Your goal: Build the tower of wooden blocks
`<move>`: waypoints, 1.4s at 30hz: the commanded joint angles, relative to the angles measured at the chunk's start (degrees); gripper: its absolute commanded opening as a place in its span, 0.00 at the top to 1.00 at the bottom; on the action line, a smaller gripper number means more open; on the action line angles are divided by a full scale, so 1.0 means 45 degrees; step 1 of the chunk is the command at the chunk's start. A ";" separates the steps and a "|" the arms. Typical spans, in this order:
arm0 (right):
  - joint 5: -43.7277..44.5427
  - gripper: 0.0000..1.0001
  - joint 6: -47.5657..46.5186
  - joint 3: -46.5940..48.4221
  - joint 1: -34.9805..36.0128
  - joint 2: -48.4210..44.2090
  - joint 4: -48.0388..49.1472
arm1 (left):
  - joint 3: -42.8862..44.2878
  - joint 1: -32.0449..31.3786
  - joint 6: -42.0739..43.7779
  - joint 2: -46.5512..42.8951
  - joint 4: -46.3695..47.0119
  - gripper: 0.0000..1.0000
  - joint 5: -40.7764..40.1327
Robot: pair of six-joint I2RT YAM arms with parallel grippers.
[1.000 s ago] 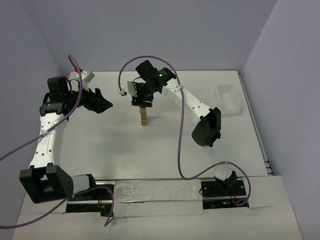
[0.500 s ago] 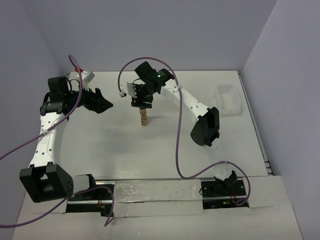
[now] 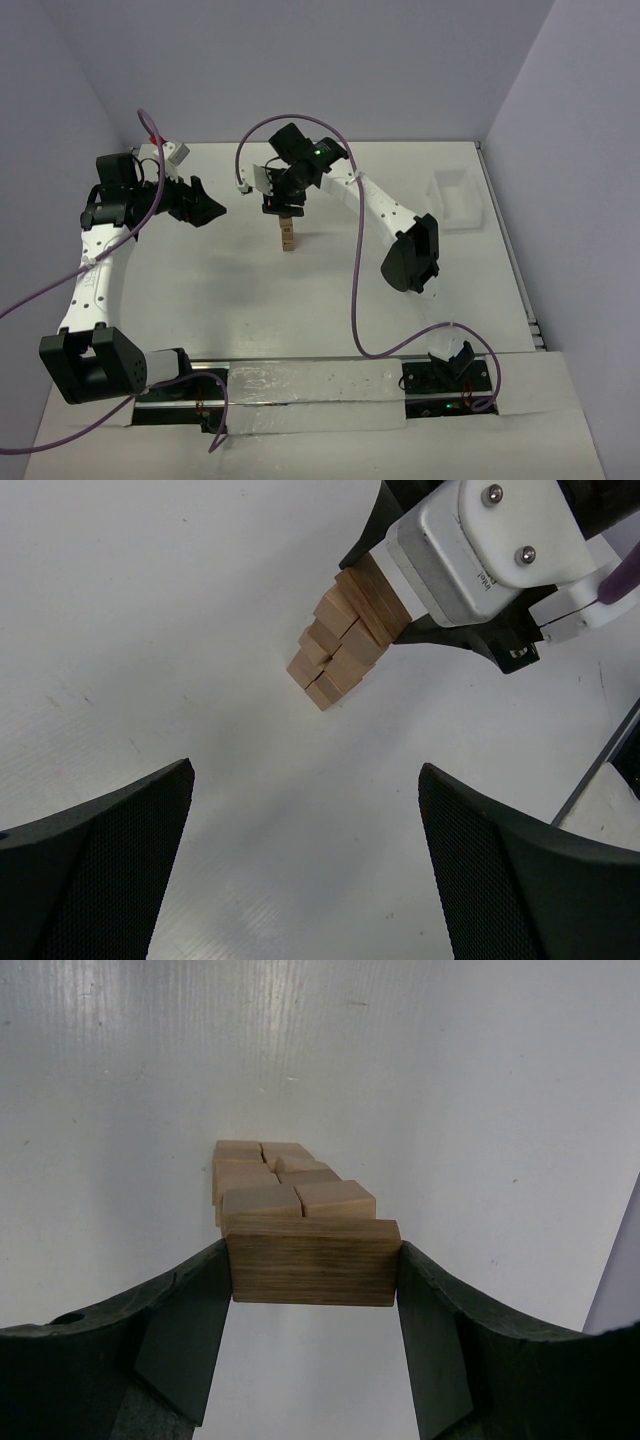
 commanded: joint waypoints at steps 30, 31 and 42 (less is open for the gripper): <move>-0.0814 0.00 0.2134 0.0061 -0.0031 -0.2758 0.1372 | 0.0556 0.0382 -0.0353 -0.0012 0.0277 0.01 0.0325; -0.1081 0.00 0.2491 -0.0139 -0.0131 -0.3167 0.1681 | 0.0541 0.0412 -0.0514 -0.0068 0.0345 0.01 0.0000; -0.1966 0.00 0.8444 -0.6761 -0.3075 -0.7835 0.5440 | -0.0182 0.0467 -0.1191 -0.0917 0.1086 0.01 -0.3021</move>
